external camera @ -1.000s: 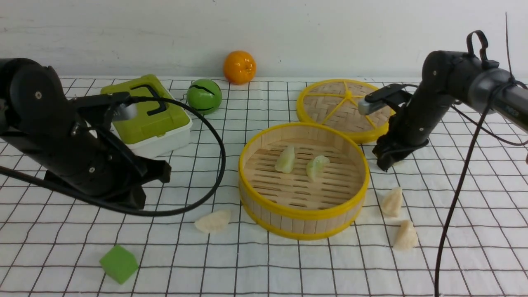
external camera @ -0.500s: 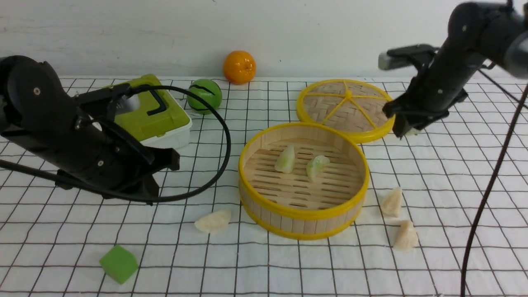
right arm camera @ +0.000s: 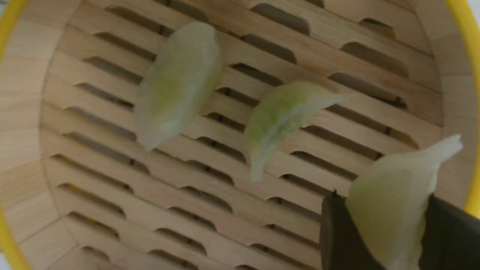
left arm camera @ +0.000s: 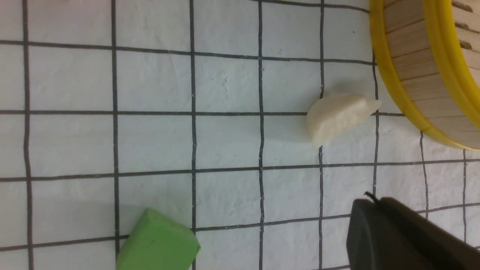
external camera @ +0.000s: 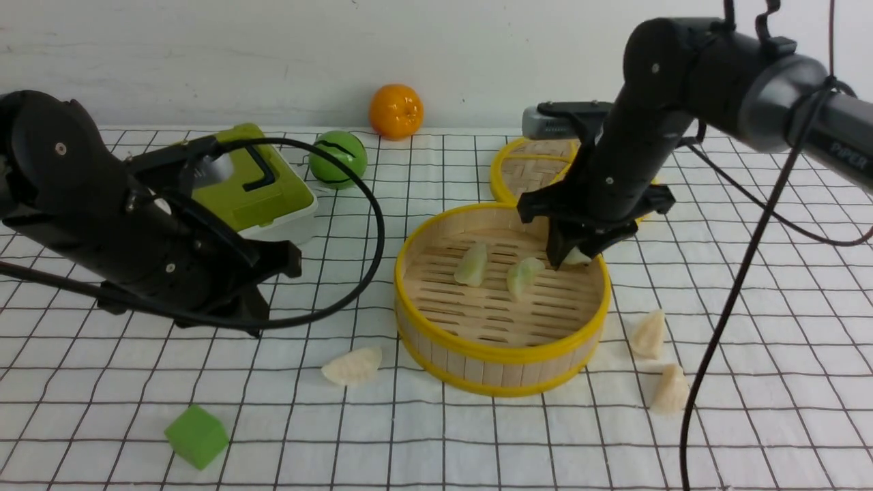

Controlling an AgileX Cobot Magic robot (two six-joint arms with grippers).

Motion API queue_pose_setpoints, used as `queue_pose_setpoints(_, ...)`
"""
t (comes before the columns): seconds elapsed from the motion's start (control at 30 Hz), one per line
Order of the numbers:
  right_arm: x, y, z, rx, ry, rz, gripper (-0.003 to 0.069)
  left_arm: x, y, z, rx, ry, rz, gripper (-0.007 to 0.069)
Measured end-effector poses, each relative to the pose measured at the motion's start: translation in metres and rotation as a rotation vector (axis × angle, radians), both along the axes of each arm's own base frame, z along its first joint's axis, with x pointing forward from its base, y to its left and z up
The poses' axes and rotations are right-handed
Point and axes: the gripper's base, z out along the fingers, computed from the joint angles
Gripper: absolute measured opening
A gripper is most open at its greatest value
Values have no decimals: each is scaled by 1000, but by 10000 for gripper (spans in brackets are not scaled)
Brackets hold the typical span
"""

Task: Put the dumplings into the steamer on the table with the white tablecloth.
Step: 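Place the dumpling in the bamboo steamer basket with the right gripper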

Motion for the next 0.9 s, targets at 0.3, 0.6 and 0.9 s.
queue_pose_setpoints(0.3, 7, 1, -25, 20, 38, -141, 253, 2, -1, 1, -14, -26, 10, -13)
queue_pose_setpoints(0.6, 8, 2, -36, 29, 79, -218, 304, 2, -1, 2, -15, -27, 11, -13)
queue_pose_setpoints(0.9, 8, 5, -35, 75, 94, -262, 494, 2, -1, 1, -15, -26, 11, -12)
